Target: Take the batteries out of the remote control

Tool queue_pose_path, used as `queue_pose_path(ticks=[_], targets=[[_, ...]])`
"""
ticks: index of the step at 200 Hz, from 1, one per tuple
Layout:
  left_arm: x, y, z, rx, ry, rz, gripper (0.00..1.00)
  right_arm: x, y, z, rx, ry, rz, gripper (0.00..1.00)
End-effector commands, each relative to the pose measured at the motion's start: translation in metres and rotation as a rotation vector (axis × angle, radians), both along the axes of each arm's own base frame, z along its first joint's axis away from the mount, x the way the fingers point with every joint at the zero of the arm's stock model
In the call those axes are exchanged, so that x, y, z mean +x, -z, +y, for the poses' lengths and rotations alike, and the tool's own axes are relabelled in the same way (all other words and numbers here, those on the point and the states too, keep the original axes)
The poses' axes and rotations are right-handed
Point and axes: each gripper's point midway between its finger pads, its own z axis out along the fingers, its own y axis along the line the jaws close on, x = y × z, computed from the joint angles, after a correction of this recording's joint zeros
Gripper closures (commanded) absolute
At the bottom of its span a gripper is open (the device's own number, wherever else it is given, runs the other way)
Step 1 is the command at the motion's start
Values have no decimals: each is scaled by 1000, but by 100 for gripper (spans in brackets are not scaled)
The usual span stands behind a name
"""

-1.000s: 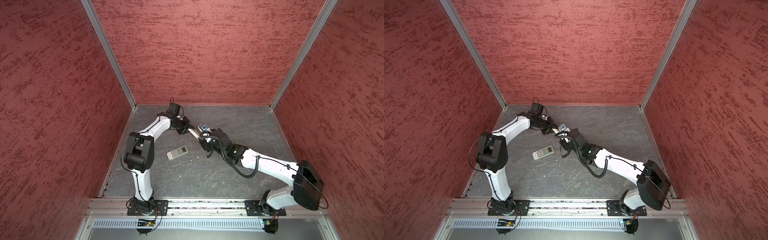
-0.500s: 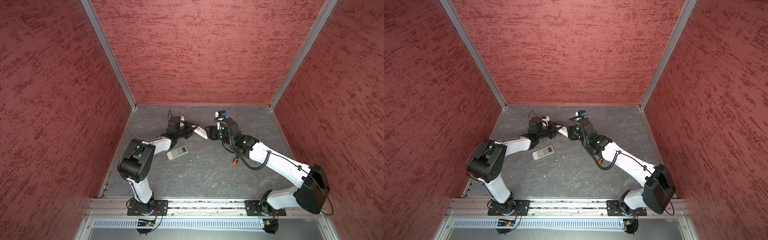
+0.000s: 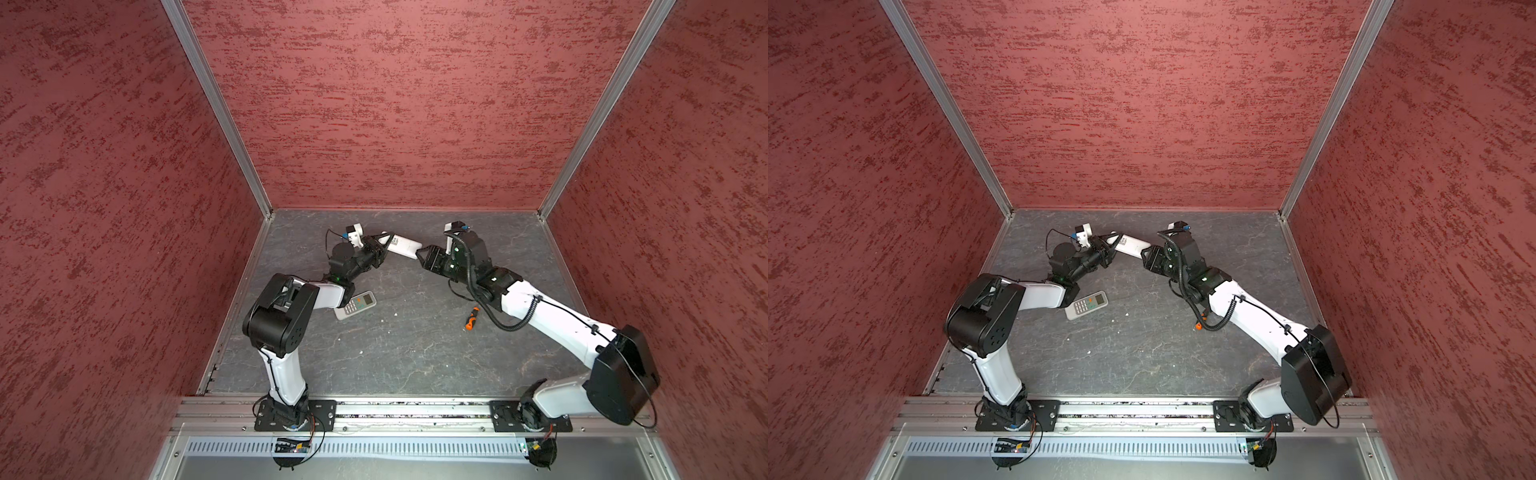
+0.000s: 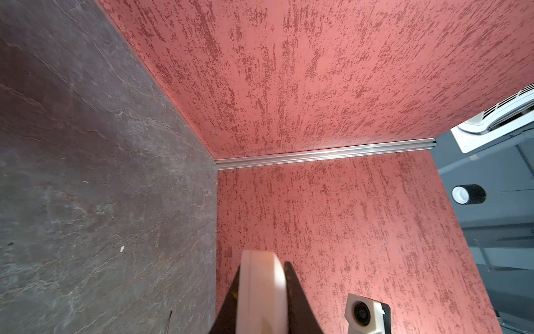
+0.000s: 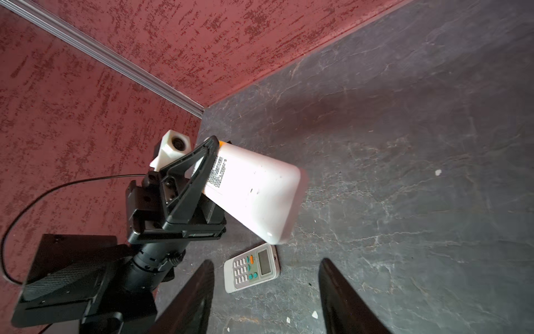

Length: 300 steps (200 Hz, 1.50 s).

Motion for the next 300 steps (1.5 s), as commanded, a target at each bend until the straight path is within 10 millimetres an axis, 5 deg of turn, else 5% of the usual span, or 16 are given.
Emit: queue_pose_path(ticks=[1,45,300], targets=[[-4,-34,1,-92,3,-103,100,9,-18,7,77,-9,-9,39],[-7,-49,0,-108,18,-134,100,20,-12,12,87,-13,12,39],[-11,-39,-14,-101,70,-116,100,44,-10,16,119,30,-7,55]])
